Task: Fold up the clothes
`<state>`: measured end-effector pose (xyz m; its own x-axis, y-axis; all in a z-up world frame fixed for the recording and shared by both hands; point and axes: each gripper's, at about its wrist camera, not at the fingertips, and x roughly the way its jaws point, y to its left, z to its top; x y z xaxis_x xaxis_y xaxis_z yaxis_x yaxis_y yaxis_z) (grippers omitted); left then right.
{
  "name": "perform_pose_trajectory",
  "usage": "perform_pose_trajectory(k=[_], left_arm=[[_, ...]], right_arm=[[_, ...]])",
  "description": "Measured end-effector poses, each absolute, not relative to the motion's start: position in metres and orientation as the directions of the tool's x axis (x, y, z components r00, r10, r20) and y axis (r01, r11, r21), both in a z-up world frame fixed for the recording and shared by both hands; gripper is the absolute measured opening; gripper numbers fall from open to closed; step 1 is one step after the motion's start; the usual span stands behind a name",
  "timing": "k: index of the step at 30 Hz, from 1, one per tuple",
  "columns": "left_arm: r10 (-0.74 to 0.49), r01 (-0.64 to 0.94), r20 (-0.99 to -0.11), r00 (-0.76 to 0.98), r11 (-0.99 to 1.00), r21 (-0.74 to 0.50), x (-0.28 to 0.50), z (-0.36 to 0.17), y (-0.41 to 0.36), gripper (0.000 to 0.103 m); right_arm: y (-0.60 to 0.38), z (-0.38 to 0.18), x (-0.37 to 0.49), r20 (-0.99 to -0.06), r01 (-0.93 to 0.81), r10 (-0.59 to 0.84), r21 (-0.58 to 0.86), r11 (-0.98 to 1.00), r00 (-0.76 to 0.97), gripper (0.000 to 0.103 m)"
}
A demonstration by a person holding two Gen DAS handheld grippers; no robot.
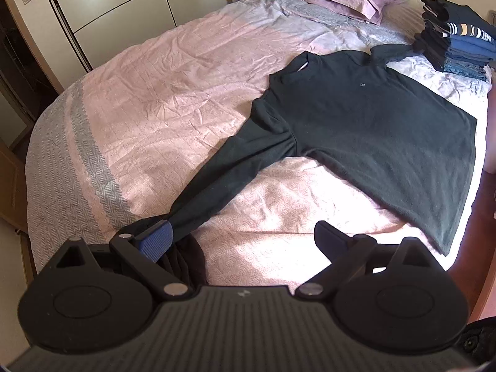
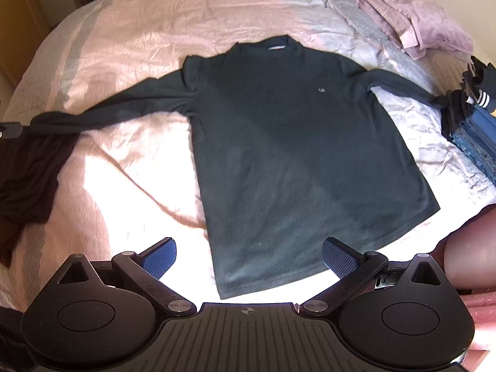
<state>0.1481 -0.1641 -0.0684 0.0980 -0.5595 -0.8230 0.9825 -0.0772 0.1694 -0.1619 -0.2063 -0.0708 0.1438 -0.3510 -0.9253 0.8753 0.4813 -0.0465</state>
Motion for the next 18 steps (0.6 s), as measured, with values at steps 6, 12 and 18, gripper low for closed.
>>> perform_pose_trajectory(k=[6, 12, 18], left_arm=[[-0.544, 0.983, -0.833, 0.094, -0.08, 0.163, 0.138, -0.075, -0.162, 0.096], [-0.529, 0.984, -0.843, 0.102, -0.069, 0.163, 0.125, -0.079, -0.161, 0.096], [-0.534, 0.984, -0.833, 0.146, -0.006, 0.176, 0.122, -0.074, -0.154, 0.096]], right_arm=[[-0.2, -0.087, -0.168, -0.943, 0.868, -0.311, -0.055, 0.494, 0.117, 0.102], [-0.202, -0.088, -0.18, -0.942, 0.866, -0.318, -0.068, 0.496, 0.108, 0.102], [-0.21, -0.081, -0.184, -0.922, 0.85, -0.327, 0.003, 0.527, 0.206, 0.102]])
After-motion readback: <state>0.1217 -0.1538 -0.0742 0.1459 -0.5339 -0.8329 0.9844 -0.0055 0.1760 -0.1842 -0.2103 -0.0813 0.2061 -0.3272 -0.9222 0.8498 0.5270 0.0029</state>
